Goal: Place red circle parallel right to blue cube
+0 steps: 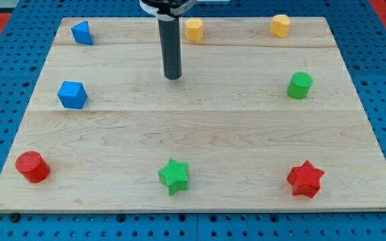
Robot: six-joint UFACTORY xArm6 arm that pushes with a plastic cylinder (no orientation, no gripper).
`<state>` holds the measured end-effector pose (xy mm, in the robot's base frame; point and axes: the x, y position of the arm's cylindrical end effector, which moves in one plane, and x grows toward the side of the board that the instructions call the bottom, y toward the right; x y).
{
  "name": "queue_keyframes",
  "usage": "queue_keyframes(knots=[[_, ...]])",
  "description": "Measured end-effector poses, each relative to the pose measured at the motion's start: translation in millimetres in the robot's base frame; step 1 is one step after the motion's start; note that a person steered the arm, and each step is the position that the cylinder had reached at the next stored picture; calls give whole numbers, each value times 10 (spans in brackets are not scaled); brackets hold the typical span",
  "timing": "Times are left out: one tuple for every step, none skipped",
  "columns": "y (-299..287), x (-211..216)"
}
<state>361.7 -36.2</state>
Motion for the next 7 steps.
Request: queue_keyframes(knots=[[26, 270], [0, 512], [-105, 799], [-250, 1099], [-324, 1151], [-330, 1364], [-543, 1806]])
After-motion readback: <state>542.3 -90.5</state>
